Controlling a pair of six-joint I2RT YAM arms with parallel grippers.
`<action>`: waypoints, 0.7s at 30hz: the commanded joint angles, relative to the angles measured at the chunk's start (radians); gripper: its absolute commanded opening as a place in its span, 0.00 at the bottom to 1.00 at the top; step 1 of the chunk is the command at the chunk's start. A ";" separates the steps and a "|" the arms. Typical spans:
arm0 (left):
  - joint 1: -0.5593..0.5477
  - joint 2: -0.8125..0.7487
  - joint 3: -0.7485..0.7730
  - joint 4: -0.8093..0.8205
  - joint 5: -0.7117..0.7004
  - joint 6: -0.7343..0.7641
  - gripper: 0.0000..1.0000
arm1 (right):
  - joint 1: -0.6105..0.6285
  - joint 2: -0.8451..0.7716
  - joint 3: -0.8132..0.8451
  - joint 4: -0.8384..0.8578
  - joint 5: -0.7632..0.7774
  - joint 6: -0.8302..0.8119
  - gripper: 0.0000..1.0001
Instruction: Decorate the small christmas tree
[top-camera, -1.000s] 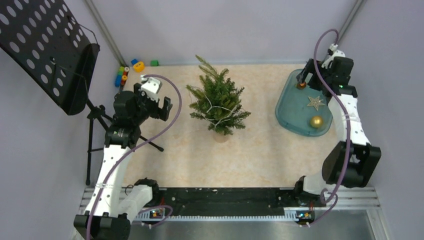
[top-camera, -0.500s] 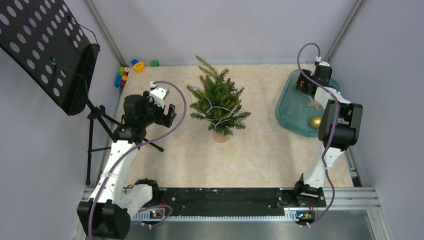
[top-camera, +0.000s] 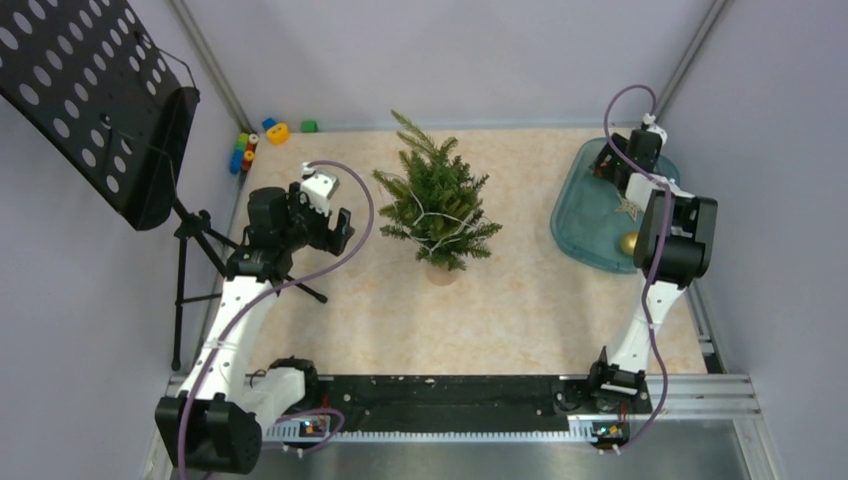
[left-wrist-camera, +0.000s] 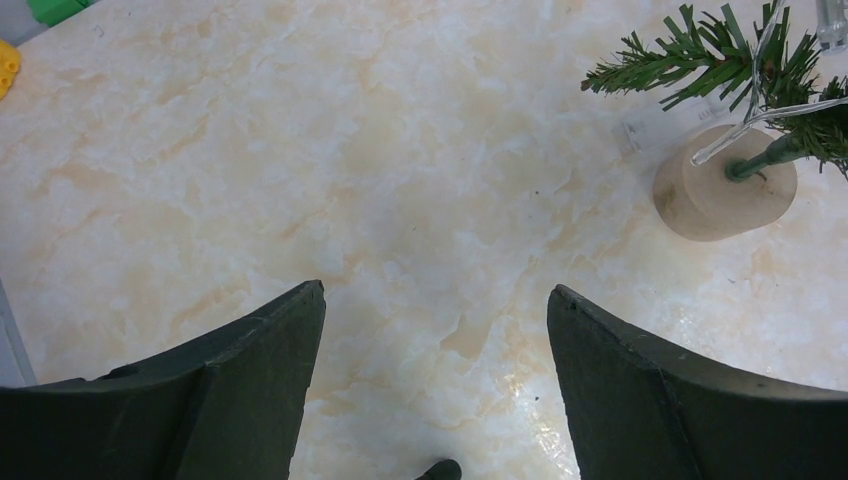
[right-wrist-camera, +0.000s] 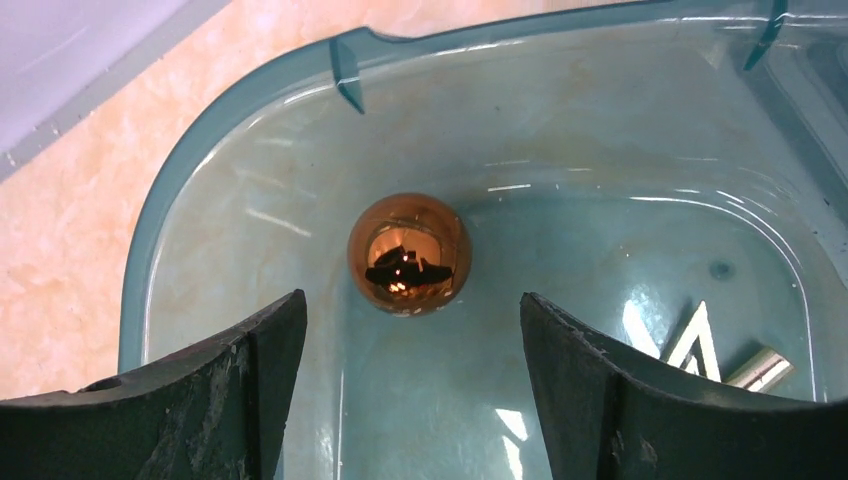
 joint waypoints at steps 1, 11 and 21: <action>0.008 0.001 0.051 0.000 0.019 0.014 0.86 | -0.024 0.040 0.056 0.062 -0.003 0.072 0.77; 0.010 0.012 0.055 -0.007 0.044 0.012 0.86 | -0.029 0.114 0.115 0.049 -0.092 0.103 0.72; 0.012 0.014 0.058 -0.012 0.057 0.014 0.86 | -0.030 0.132 0.120 0.071 -0.103 0.074 0.65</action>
